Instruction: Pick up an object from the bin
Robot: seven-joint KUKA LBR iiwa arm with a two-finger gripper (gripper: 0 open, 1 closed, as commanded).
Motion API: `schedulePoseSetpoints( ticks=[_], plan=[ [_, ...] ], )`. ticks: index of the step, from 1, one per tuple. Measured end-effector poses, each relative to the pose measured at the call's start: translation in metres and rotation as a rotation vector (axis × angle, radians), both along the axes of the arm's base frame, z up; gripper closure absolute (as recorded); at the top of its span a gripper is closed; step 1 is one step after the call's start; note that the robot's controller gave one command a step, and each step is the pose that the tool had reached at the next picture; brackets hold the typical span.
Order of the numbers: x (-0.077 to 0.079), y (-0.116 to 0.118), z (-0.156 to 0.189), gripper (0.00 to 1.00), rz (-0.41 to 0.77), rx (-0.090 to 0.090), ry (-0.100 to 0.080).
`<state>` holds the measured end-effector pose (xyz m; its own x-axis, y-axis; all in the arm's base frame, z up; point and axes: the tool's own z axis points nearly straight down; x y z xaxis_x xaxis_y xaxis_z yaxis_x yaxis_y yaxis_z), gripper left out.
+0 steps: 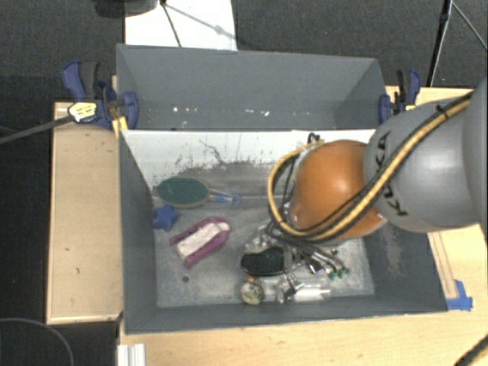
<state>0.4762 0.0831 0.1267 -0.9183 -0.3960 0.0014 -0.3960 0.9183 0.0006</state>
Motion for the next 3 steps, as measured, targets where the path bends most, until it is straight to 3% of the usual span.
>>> schedulePoseSetpoints(
  ticks=[1,2,3],
  plan=[
    [0.008,-0.003,-0.053,0.0,0.028,0.004,-0.02],
    [0.012,-0.075,-0.053,0.0,-0.098,0.005,-0.017],
    [0.014,-0.073,-0.052,1.0,-0.091,0.005,-0.02]
  ],
)
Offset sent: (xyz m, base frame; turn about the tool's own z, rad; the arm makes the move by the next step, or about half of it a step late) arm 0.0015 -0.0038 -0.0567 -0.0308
